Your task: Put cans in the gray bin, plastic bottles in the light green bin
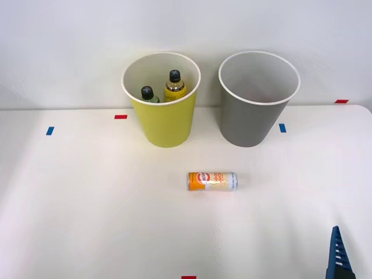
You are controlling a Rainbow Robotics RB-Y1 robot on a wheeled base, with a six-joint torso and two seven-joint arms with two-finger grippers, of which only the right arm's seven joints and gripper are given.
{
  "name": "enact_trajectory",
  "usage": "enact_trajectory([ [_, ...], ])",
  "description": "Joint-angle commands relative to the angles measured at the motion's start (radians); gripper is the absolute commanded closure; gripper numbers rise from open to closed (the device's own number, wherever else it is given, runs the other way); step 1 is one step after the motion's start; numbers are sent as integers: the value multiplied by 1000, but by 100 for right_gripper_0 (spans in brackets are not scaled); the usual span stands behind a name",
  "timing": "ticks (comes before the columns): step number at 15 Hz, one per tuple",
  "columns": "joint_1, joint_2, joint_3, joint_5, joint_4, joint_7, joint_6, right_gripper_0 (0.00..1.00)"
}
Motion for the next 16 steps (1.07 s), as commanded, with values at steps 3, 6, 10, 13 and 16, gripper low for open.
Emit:
enact_trajectory([
  [3,0,0,0,0,0,0,0,0],
  [6,0,0,0,0,0,0,0,0],
  [10,0,0,0,0,0,0,0,0],
  [13,0,0,0,0,0,0,0,0],
  [16,0,0,0,0,0,0,0,0],
])
